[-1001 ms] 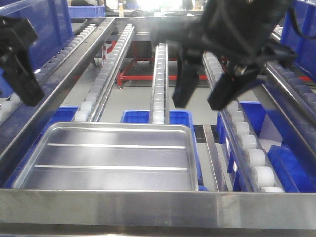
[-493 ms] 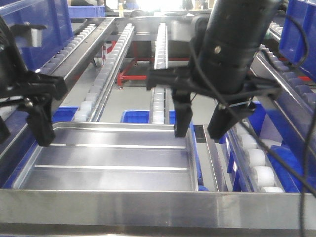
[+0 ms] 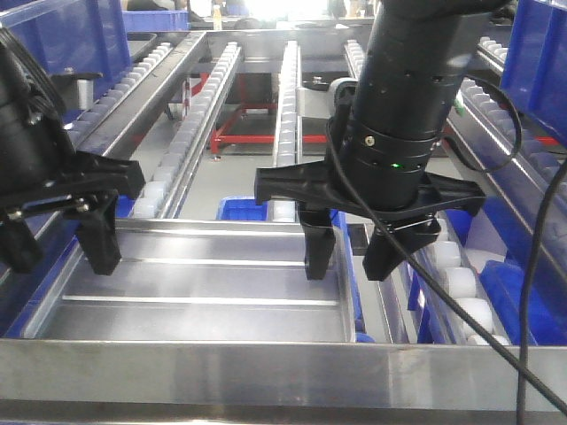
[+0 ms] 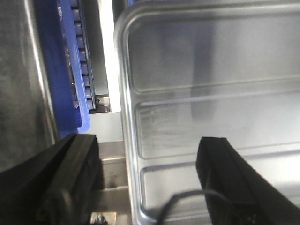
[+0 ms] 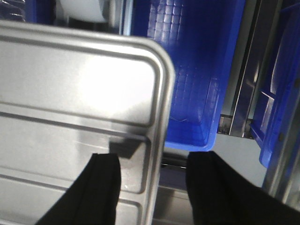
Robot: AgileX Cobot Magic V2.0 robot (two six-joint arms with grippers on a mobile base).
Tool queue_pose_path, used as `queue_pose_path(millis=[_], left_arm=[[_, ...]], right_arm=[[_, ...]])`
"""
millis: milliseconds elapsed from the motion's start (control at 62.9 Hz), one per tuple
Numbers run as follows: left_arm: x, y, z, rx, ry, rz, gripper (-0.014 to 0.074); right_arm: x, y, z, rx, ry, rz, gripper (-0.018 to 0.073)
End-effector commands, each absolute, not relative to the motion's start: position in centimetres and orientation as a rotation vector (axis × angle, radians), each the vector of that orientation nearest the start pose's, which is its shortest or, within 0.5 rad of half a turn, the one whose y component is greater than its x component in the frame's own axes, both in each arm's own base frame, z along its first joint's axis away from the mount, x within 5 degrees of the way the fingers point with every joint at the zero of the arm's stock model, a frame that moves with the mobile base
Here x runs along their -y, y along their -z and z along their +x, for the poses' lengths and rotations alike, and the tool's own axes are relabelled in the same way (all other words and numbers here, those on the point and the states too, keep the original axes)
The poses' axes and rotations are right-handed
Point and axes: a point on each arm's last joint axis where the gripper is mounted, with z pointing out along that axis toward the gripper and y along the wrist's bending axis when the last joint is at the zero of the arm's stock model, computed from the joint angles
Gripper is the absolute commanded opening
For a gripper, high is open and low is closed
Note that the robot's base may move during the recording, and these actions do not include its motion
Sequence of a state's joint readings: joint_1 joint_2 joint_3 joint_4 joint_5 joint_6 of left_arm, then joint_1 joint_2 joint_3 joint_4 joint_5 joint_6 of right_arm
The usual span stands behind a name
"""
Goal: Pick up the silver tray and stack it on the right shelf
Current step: 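Lower both grippers onto the tray's two side rims, then close both grippers on the tray rims, then lift the silver tray up off the shelf with both grippers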
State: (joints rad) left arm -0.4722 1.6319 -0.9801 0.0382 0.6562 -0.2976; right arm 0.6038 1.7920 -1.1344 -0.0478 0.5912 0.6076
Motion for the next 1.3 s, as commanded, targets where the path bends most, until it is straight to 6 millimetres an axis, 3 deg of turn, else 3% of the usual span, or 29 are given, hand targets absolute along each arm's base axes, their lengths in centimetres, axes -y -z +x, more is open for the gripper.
queue_pose_path(millis=[0, 525, 668, 747, 890, 954, 1176, 1287], left_arm=[[14.4, -21.6, 28.3, -2.713, 0.199, 0.253, 0.0349], [14.6, -19.5, 28.8, -2.770, 0.165, 0.265, 0.0341], [14.7, -19.3, 28.9, -2.776, 0.162, 0.265, 0.0259], [14.7, -19.3, 28.9, -2.773, 0.163, 0.265, 0.0176], [14.7, -19.4, 28.9, -2.767, 0.167, 0.265, -0.0030], [14.7, -19.4, 28.9, -2.766, 0.167, 0.264, -0.0109], [14.8, -20.1, 29.2, -2.767, 0.161, 0.267, -0.0093], [15.1, -22.0, 29.7, -2.754, 0.165, 0.265, -0.0093]], right_arm=[[-20.6, -21.5, 30.2, -2.661, -0.358, -0.056, 0.0435], [-20.7, -19.9, 30.5, -2.708, -0.324, -0.057, 0.0435], [-20.7, -19.9, 30.5, -2.708, -0.324, -0.057, 0.0393], [-20.7, -19.9, 30.5, -2.708, -0.324, -0.057, 0.0305], [-20.7, -19.9, 30.4, -2.711, -0.321, -0.057, 0.0046], [-20.7, -19.9, 30.4, -2.712, -0.320, -0.057, 0.0062], [-20.5, -20.6, 30.2, -2.707, -0.320, -0.058, 0.0056], [-20.1, -22.0, 30.0, -2.693, -0.315, -0.060, 0.0056]])
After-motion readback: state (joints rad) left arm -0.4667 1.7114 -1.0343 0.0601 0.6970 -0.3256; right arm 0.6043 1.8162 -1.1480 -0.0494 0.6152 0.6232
